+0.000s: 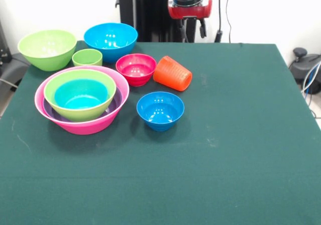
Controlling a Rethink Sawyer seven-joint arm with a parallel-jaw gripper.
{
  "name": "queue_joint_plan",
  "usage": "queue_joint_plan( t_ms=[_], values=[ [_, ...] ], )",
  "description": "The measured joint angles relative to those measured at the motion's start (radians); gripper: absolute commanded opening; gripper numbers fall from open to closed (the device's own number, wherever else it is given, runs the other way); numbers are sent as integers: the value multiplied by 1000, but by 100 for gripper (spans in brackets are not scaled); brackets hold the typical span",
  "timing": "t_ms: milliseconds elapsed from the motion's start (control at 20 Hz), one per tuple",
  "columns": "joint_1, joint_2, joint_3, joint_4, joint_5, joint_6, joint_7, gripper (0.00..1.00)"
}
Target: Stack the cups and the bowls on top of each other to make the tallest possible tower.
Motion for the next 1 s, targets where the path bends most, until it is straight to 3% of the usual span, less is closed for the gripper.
queue_joint_plan(
  t_ms=[500,1000],
  values=[
    [22,-31,0,-73,-83,104,0,100],
    [-29,-38,15,-131,-130,130,0,100]
  ],
)
